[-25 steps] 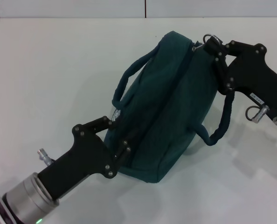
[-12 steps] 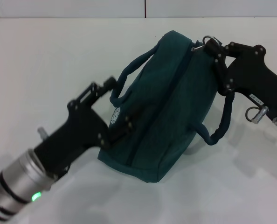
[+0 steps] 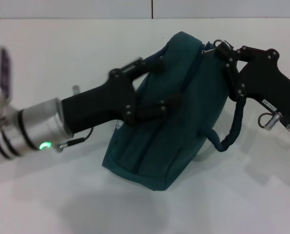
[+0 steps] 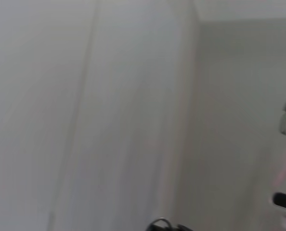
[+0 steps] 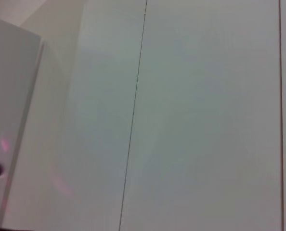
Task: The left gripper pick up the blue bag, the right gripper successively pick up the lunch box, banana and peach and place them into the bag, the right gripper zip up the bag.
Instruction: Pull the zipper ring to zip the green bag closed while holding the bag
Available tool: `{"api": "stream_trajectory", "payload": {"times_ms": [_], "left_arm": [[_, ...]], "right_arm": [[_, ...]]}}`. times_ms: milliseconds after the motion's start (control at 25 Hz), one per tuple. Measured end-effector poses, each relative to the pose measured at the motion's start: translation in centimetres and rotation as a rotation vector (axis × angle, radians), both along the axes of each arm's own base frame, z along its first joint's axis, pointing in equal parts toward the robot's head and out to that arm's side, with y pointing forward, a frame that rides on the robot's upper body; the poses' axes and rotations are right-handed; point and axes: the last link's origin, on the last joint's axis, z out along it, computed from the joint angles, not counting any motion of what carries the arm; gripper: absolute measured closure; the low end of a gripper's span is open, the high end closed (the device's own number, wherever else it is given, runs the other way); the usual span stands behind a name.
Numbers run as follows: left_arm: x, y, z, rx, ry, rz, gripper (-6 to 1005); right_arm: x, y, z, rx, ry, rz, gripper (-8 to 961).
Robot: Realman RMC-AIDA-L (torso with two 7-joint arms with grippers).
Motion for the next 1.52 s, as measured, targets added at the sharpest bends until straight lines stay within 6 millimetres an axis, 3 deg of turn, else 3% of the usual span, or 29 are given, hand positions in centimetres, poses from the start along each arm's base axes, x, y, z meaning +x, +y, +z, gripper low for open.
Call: {"api": "stream_trajectory", "payload": {"times_ms": [200,600,720,1160,1520], "left_arm": [[1.7,1.9,0.1,-0.084,0.061,-0.044,119],[1.4,2.5,-0.5,0.020,0.113,-0.052,139],[1.1,2.2,-0.6,0.054,0.120,-0.064,376],[0.6,1.7,-1.2,0.118,0.154,-0.090,584],[-0.1,0.3,-1.0,0.198,0.144,-0.147,901]], "right_arm": [[0.0,0.2,-0.1,-0.006,-0.012,0.006,941],[-0.1,0.2,-0.1,-0.007,-0.012,0.012,939],[-0.1,0.2,-0.1,-0.005,-0.009,0.011,938],[-0.1,0.2,0.0,-0.005,-0.006,0.013,934],[-0.4,-0.2,-0.3,-0.019,-0.005,0.032,930]]}}
